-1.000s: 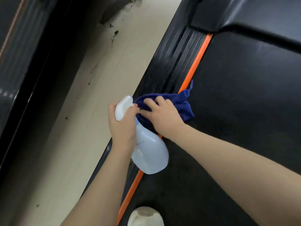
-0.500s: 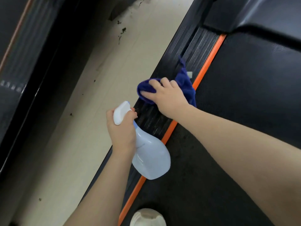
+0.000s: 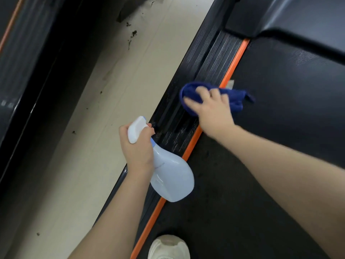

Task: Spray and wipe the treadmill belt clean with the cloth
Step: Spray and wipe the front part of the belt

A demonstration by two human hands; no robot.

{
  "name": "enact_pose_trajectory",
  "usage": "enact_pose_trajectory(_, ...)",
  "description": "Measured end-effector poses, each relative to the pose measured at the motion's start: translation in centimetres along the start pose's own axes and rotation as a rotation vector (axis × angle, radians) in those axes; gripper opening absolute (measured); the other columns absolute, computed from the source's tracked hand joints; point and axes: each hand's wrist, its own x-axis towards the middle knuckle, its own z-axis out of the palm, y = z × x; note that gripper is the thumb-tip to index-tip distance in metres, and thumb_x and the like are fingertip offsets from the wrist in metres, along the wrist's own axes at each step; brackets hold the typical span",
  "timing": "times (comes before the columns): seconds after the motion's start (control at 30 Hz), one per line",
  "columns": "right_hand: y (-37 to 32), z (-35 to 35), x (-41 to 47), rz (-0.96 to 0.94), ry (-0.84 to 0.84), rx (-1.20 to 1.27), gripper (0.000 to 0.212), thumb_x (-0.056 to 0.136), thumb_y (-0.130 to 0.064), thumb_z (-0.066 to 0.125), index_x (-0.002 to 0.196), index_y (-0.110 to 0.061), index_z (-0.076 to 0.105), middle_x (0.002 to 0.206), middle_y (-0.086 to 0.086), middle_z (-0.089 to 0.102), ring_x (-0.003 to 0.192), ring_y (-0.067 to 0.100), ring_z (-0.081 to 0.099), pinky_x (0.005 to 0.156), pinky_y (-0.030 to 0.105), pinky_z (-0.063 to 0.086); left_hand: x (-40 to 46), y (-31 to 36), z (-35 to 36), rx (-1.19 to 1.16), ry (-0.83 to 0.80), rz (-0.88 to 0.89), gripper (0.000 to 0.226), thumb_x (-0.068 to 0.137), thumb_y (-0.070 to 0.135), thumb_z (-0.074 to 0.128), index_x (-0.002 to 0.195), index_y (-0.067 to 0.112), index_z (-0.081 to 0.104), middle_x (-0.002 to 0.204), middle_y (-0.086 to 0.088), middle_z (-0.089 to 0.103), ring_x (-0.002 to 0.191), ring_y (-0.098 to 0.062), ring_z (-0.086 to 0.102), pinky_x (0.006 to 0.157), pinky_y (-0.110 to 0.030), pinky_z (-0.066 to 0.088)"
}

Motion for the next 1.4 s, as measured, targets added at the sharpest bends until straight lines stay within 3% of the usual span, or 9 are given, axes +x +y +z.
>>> enact_pose_trajectory(0.17, -1.7, 1.2, -5.0, -0.530, -0.075, -0.029, 0.060, 0.058, -0.015, 0.075, 0.115, -0.034, 0.066, 0.120, 0.006, 0.061, 0.090, 0.031, 0.059, 0.066, 0.036, 0.046, 0.0, 0.4, 0.4, -0.029, -0.032, -0.005, 0.022, 0.084, -0.003, 0.058, 0.100, 0.011, 0.051, 0.060, 0.027, 0.061, 0.058, 0.009, 0.056, 0.061, -0.010, 0.043)
enact_pose_trajectory(0.33, 0.1, 0.6, -1.6, 0.066, -0.024, 0.030, 0.056, 0.076, -0.007, 0.063, 0.127, -0.029, 0.058, 0.131, 0.015, 0.052, 0.100, 0.040, 0.051, 0.078, 0.045, 0.039, -0.3, -0.1, -0.2, -0.025, -0.069, 0.021, 0.025, 0.083, 0.000, 0.062, 0.085, 0.020, 0.047, 0.065, 0.022, 0.062, 0.067, 0.001, 0.057, 0.070, -0.021, 0.043)
enact_pose_trajectory(0.53, 0.3, 0.7, -6.2, -0.540, -0.065, -0.067, 0.058, 0.061, -0.010, 0.069, 0.116, -0.028, 0.066, 0.121, 0.010, 0.060, 0.092, 0.036, 0.059, 0.068, 0.039, 0.047, -0.8, -0.4, 0.0, -0.037, -0.129, 0.015, 0.027, 0.076, 0.007, 0.067, 0.083, 0.022, 0.045, 0.074, 0.017, 0.063, 0.074, -0.005, 0.058, 0.069, -0.021, 0.044)
enact_pose_trajectory(0.73, 0.8, 0.4, -3.7, 0.123, 0.010, -0.022, 0.052, 0.076, -0.006, 0.057, 0.124, -0.024, 0.060, 0.130, 0.016, 0.053, 0.101, 0.041, 0.051, 0.077, 0.046, 0.041, -1.2, -1.0, -0.1, 0.042, -0.173, 0.056, 0.028, 0.083, 0.004, 0.063, 0.085, 0.025, 0.045, 0.068, 0.028, 0.059, 0.063, 0.009, 0.053, 0.055, -0.008, 0.041)
enact_pose_trajectory(0.9, -1.5, 1.8, -7.4, -0.372, -0.061, -0.010, 0.052, 0.063, -0.011, 0.068, 0.112, -0.029, 0.068, 0.121, 0.008, 0.061, 0.091, 0.035, 0.056, 0.066, 0.038, 0.047, -1.4, -1.0, 0.5, 0.055, -0.191, 0.070, 0.027, 0.083, 0.003, 0.063, 0.087, 0.025, 0.047, 0.074, 0.021, 0.063, 0.067, 0.006, 0.057, 0.058, -0.009, 0.043)
enact_pose_trajectory(1.1, -0.4, -0.5, -2.3, 0.231, -0.138, 0.012, 0.055, 0.091, -0.013, 0.047, 0.141, -0.033, 0.038, 0.152, 0.006, 0.027, 0.121, 0.035, 0.036, 0.090, 0.042, 0.033, -1.8, -1.4, -0.1, 0.093, -0.236, 0.101, 0.029, 0.086, 0.005, 0.061, 0.087, 0.028, 0.044, 0.065, 0.035, 0.054, 0.061, 0.013, 0.052, 0.054, -0.010, 0.042)
enact_pose_trajectory(1.2, -2.7, 0.0, -5.5, -0.072, -0.092, -0.033, 0.056, 0.066, -0.015, 0.070, 0.121, -0.027, 0.062, 0.129, 0.010, 0.056, 0.090, 0.033, 0.055, 0.066, 0.035, 0.043, -1.9, -1.3, 0.2, 0.095, -0.255, 0.087, 0.030, 0.085, 0.003, 0.061, 0.086, 0.028, 0.045, 0.066, 0.034, 0.056, 0.062, 0.010, 0.052, 0.062, -0.020, 0.041)
enact_pose_trajectory(1.3, -1.6, -1.0, -7.3, -0.393, -0.248, -0.108, 0.062, 0.074, -0.016, 0.066, 0.133, -0.030, 0.051, 0.137, 0.008, 0.048, 0.099, 0.034, 0.054, 0.072, 0.038, 0.044, -2.2, -1.0, 0.8, 0.125, -0.298, 0.082, 0.030, 0.083, 0.004, 0.063, 0.086, 0.029, 0.047, 0.069, 0.031, 0.058, 0.066, 0.009, 0.054, 0.062, -0.019, 0.042)
enact_pose_trajectory(1.4, 0.4, -2.9, -6.3, -0.152, -0.287, -0.067, 0.053, 0.093, -0.022, 0.044, 0.143, -0.033, 0.031, 0.147, 0.005, 0.029, 0.118, 0.032, 0.039, 0.090, 0.039, 0.036, -2.4, -1.3, 1.3, 0.147, -0.340, 0.075, 0.023, 0.074, 0.015, 0.069, 0.092, 0.023, 0.058, 0.089, 0.013, 0.067, 0.087, -0.007, 0.063, 0.074, -0.029, 0.051)
